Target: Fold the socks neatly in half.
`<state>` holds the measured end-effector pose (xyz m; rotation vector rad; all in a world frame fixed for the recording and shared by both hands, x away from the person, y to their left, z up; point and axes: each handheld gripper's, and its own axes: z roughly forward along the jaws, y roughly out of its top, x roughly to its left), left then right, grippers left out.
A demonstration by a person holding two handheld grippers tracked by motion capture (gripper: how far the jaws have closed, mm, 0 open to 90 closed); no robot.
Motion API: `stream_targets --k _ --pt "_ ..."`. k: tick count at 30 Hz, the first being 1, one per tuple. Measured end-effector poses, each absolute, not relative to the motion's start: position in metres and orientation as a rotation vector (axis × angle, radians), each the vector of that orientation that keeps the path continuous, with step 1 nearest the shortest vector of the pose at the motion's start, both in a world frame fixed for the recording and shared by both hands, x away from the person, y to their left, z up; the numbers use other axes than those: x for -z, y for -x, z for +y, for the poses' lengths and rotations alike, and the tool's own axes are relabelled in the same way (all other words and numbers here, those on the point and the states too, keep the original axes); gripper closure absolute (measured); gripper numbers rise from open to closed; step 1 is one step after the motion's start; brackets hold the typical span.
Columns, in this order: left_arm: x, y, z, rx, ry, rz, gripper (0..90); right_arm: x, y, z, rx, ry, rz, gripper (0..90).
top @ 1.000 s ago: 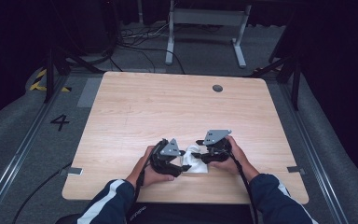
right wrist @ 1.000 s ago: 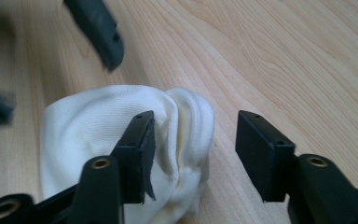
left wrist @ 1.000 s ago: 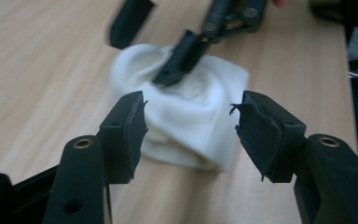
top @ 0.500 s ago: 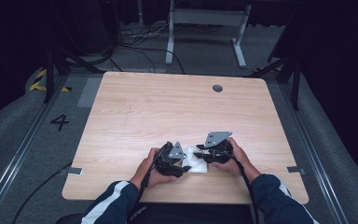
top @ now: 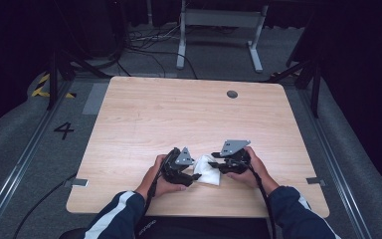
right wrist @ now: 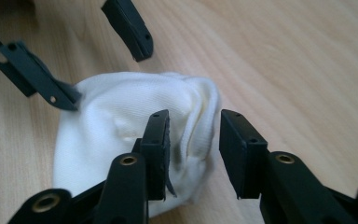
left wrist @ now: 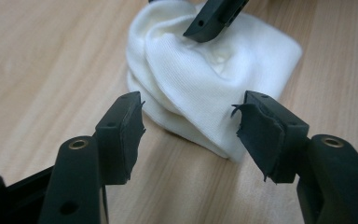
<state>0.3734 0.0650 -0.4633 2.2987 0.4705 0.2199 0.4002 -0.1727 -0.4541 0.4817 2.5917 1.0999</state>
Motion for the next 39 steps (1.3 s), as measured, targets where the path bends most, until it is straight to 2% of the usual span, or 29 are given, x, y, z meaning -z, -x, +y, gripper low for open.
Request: stream_targets --k 7,10,16,19,23,29,39 --pt "0.454 -0.356 0.053 -0.193 -2.294 0.356 45.5 0.446 -0.395 -0.180 -1.153 -0.476 2.581 68.3" --pt "0.465 -0.355 0.045 -0.217 -2.334 0.319 54.0 0.454 -0.395 -0.174 -1.081 -0.442 2.614 68.8" --pt "0.476 -0.373 0.042 -0.160 -2.318 0.384 56.5 0.467 -0.408 -0.173 -1.068 -0.529 2.623 71.2" --pt "0.475 -0.374 0.041 -0.158 -2.318 0.382 52.7 0.466 -0.409 -0.174 -1.059 -0.537 2.607 70.6" --pt "0.461 -0.371 0.046 -0.186 -2.319 0.371 47.0 0.460 -0.405 -0.176 -1.054 -0.498 2.593 65.6" --pt "0.444 -0.367 0.063 -0.260 -2.317 0.375 42.6 0.444 -0.392 -0.183 -1.056 -0.433 2.587 60.1" --pt "0.432 -0.352 0.120 -0.353 -2.353 0.462 37.7 0.425 -0.368 -0.217 -1.031 -0.457 2.544 47.6"
